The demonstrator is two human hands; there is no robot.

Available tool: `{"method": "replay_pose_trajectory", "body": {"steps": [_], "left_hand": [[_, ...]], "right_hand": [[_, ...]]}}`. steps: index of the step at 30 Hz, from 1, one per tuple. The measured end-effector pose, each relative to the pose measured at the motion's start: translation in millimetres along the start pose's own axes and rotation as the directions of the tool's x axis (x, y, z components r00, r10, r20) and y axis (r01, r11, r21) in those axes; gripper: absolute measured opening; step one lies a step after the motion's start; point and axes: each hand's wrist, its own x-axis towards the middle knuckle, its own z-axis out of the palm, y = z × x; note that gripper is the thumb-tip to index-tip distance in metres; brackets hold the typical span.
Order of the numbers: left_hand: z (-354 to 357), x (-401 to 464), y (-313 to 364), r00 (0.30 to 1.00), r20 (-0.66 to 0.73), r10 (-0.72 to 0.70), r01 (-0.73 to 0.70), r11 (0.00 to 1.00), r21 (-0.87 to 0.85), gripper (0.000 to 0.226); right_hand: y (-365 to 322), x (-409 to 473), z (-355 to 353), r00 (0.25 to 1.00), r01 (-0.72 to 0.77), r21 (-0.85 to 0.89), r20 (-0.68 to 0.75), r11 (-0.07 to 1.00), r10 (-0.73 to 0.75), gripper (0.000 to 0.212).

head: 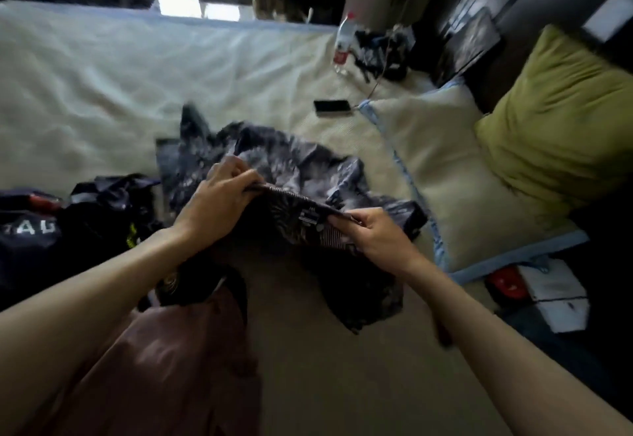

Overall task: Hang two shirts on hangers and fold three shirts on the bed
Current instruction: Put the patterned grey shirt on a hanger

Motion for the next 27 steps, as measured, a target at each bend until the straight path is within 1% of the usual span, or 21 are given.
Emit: {"method": "replay_pose_trajectory", "body": {"steps": [1,3,5,7,9,11,12,14,16,18,19,21,22,24,26,27], "left_hand": [[-11.9,17.1,31.1,0.996,-0.092,0.014,-0.015,1.000,-0.011,0.025],[-37.4,48.8,106.1,0.973,-0.225,0.049,-0.063,0.997,-0.054,0.031],[-66.0,76.6,191.0,0.949,-0.301,0.094,-0.148,0.976,-0.163,0.030],[-94.4,96.8,277.0,0.924,-0.342,0.174,-0.270,0.927,-0.260,0.024],[-118.4,106.0,365.9,0.896,-0.359,0.261,-0.365,0.894,-0.262,0.026],[-135.9,106.2,448.3,0.867,-0.335,0.369,-0.456,0.858,-0.237,0.026],[-140.7,105.3,486.6,0.844,-0.314,0.435,-0.516,0.820,-0.249,0.022],[-144.4,101.6,559.2,0.778,-0.272,0.566,-0.628,0.702,-0.335,0.013],[-144.3,89.9,631.9,0.700,-0.222,0.679,-0.701,0.594,-0.394,0.012],[-139.6,73.0,697.2,0.609,-0.137,0.782,-0.737,0.493,-0.462,0.020],[-136.4,63.1,728.2,0.545,-0.074,0.835,-0.746,0.443,-0.497,0.025],[-129.2,40.4,786.2,0.385,0.049,0.922,-0.731,0.337,-0.593,0.032],[-125.3,29.9,813.0,0.311,0.085,0.947,-0.715,0.291,-0.636,0.037],[-120.3,7.2,863.6,0.197,0.102,0.975,-0.688,0.212,-0.694,0.044],[-113.7,-14.9,915.4,0.065,0.079,0.995,-0.690,0.102,-0.716,0.045],[-113.2,-28.2,940.2,0.010,0.055,0.998,-0.693,0.046,-0.720,0.046]], "right_hand": [[-22.5,-16.6,-31.2,0.999,0.015,0.027,-0.035,1.000,-0.014,0.026],[-64.9,-55.0,-96.0,0.990,0.024,0.048,-0.139,0.999,-0.017,0.028],[-103.8,-105.1,-162.9,0.958,0.045,-0.011,-0.283,0.999,-0.046,0.023],[-136.1,-167.6,-223.7,0.887,0.056,-0.130,-0.448,0.990,-0.110,0.025],[-157.9,-243.3,-278.9,0.798,0.014,-0.250,-0.580,0.968,-0.162,0.025],[-173.8,-319.4,-321.7,0.719,-0.064,-0.296,-0.676,0.953,-0.162,0.033],[-178.3,-357.2,-340.2,0.682,-0.102,-0.302,-0.715,0.948,-0.154,0.036],[-185.0,-430.9,-369.3,0.612,-0.176,-0.330,-0.774,0.927,-0.160,0.041],[-185.2,-502.3,-392.9,0.532,-0.260,-0.329,-0.834,0.908,-0.150,0.043],[-183.6,-570.3,-407.1,0.446,-0.330,-0.304,-0.885,0.894,-0.136,0.047],[-182.5,-603.5,-411.1,0.406,-0.357,-0.289,-0.904,0.888,-0.131,0.050],[-178.3,-666.7,-414.0,0.325,-0.414,-0.234,-0.941,0.880,-0.097,0.051],[-175.6,-695.7,-413.6,0.293,-0.440,-0.201,-0.953,0.875,-0.072,0.049],[-170.6,-747.4,-410.8,0.248,-0.507,-0.150,-0.968,0.849,-0.023,0.048],[-166.7,-797.4,-405.4,0.201,-0.570,-0.112,-0.980,0.814,0.005,0.052],[-164.7,-821.8,-401.3,0.165,-0.584,-0.086,-0.986,0.807,0.015,0.053]]}}
